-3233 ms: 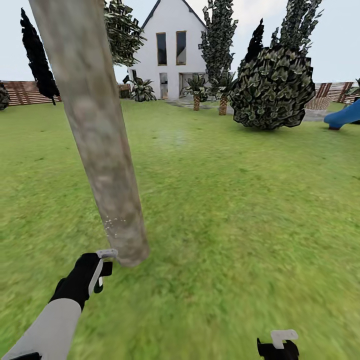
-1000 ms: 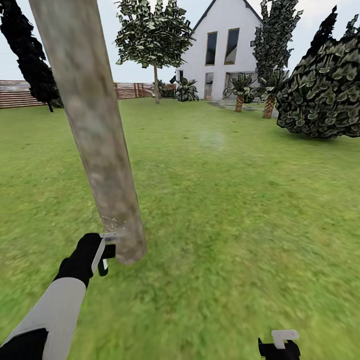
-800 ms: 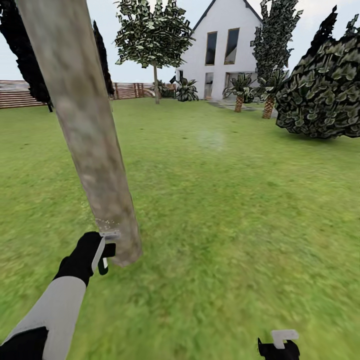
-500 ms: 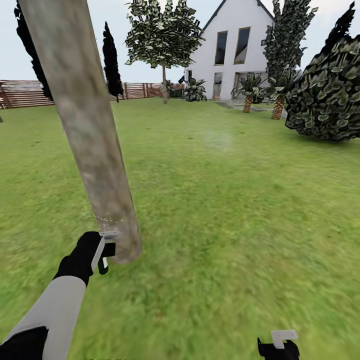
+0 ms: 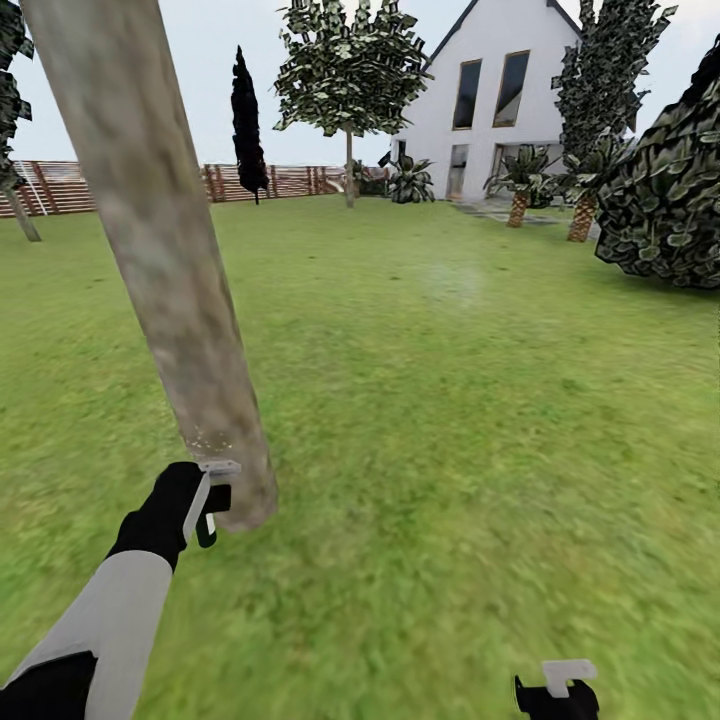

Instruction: In the garden, pick up the pesticide atomizer on the floor and spray pesticide onto both trees until each tree trunk is fully covered.

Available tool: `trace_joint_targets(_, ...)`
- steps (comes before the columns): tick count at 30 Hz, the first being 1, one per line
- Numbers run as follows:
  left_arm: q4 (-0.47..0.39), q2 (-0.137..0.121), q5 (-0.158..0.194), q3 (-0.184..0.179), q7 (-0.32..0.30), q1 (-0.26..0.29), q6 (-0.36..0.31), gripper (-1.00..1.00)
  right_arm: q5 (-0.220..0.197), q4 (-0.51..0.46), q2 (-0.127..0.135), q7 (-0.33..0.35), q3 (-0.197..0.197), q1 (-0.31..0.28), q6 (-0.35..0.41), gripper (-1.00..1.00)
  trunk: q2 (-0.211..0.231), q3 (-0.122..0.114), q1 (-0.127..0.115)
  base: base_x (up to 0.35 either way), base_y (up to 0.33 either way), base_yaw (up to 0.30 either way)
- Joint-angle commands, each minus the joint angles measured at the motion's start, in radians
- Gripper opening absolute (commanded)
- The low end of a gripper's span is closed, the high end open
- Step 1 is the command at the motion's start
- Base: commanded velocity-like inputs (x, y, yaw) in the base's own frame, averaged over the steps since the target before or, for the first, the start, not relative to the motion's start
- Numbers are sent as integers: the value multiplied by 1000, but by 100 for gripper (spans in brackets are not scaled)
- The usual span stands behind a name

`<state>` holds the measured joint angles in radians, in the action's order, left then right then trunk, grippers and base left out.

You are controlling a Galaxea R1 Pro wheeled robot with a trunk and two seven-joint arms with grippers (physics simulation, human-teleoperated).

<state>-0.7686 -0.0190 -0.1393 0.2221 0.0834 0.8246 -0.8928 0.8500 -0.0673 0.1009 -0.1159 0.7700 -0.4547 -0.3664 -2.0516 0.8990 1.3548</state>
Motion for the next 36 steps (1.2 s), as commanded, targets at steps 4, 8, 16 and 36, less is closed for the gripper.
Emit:
trace_joint_targets(4,-15,2,-8,3,-4,2,-5,-100,11,3,0,-6,6,-1,-3,100,0,1,0,1,-273,0)
trace_joint_targets(8,-49,1,-8,4,-4,-1,-7,-100,11,3,0,-5,6,-1,-3,100,0,1,0,0,-273,92)
trace_joint_targets(16,-52,-9,-10,4,-4,-5,-8,-100,11,3,0,-6,5,-1,-3,100,0,1,0,0,-273,267)
trace_joint_targets(36,-6,-13,-18,126,2,-83,130,-100,11,3,0,-5,5,-1,-3,100,0,1,0,119,-271,135)
